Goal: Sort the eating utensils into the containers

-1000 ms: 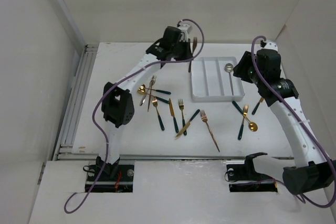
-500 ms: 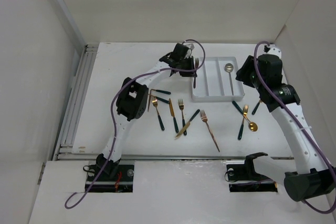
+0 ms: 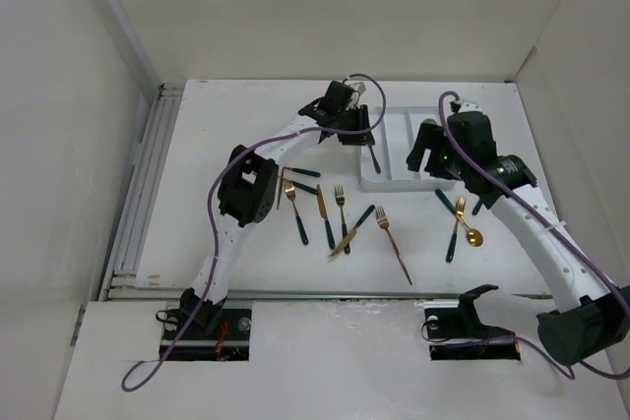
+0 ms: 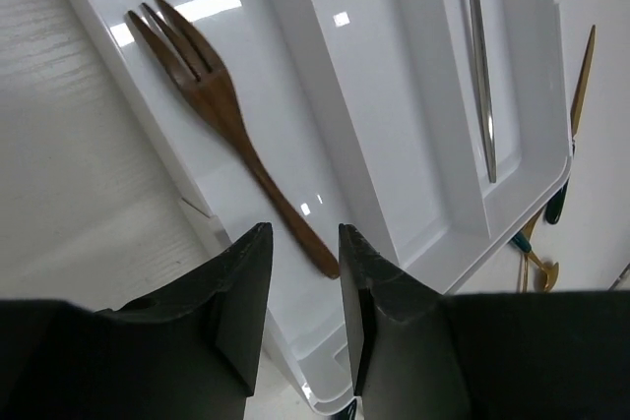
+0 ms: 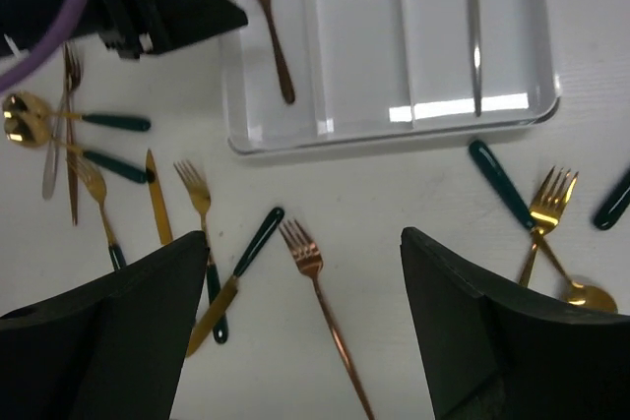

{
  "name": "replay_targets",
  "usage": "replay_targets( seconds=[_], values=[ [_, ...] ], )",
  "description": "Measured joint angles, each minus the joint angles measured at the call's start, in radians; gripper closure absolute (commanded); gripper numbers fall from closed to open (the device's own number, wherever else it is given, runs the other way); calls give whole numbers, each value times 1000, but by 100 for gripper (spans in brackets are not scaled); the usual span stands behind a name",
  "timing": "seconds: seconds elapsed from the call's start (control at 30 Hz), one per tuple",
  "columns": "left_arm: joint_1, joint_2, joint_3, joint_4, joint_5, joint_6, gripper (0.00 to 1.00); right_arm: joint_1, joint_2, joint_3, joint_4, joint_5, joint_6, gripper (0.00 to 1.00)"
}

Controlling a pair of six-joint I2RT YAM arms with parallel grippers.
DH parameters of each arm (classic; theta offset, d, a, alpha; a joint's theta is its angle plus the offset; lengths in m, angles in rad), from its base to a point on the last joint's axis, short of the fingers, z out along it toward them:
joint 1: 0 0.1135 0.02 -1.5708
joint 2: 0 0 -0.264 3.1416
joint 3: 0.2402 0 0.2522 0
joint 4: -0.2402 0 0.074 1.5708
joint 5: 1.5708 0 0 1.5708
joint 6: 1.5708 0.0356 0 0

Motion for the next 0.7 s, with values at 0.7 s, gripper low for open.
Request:
replay_targets(
  seconds=[0.7],
  values=[
    [395,-589,-251,-76,-284,273,70,323,339,-277,-24,-77,185,31]
  ],
)
